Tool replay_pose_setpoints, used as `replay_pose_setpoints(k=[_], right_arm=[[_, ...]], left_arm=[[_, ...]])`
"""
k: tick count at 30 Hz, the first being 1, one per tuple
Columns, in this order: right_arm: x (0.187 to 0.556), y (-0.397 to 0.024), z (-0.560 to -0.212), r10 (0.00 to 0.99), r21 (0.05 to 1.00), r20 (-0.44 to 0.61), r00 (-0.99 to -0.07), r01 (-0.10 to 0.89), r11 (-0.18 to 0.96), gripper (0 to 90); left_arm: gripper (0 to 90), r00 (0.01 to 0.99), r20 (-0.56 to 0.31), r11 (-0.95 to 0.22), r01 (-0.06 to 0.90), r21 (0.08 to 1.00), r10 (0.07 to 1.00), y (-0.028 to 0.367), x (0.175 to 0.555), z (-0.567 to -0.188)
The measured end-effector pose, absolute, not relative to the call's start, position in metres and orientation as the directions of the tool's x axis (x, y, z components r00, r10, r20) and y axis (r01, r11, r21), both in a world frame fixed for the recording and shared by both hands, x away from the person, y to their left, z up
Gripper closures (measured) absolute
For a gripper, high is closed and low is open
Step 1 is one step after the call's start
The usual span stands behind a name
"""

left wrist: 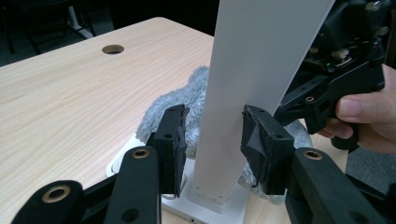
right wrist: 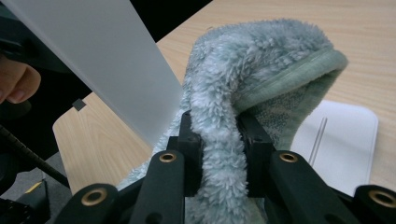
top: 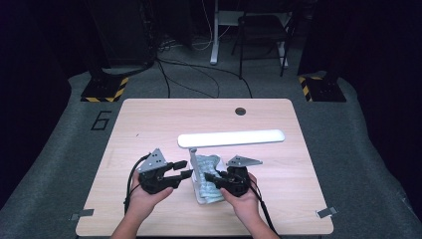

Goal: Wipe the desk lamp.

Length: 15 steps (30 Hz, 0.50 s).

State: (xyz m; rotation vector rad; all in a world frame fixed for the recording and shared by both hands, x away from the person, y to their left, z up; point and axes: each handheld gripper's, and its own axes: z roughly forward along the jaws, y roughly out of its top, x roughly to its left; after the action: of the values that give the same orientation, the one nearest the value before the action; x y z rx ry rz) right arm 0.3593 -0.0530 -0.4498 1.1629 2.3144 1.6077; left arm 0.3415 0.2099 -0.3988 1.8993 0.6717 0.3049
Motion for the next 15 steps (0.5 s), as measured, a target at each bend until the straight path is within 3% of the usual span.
replay_pose_setpoints(k=[3, 15], right_arm=[[0.357, -0.047, -0.454, 0.647, 0.843, 0.272, -0.713, 0.501, 0.198, 73.6], [0.361, -0.042, -0.488, 0.672, 0.812, 0.208, -0.711, 0.508, 0.287, 72.9]], left_arm=[[59.9, 0.810, -0.094, -0.292, 0.313, 0.904, 0.579, 0.210, 0.341, -0.399], [60.1, 0.807, -0.092, -0.292, 0.314, 0.903, 0.583, 0.209, 0.341, -0.399]])
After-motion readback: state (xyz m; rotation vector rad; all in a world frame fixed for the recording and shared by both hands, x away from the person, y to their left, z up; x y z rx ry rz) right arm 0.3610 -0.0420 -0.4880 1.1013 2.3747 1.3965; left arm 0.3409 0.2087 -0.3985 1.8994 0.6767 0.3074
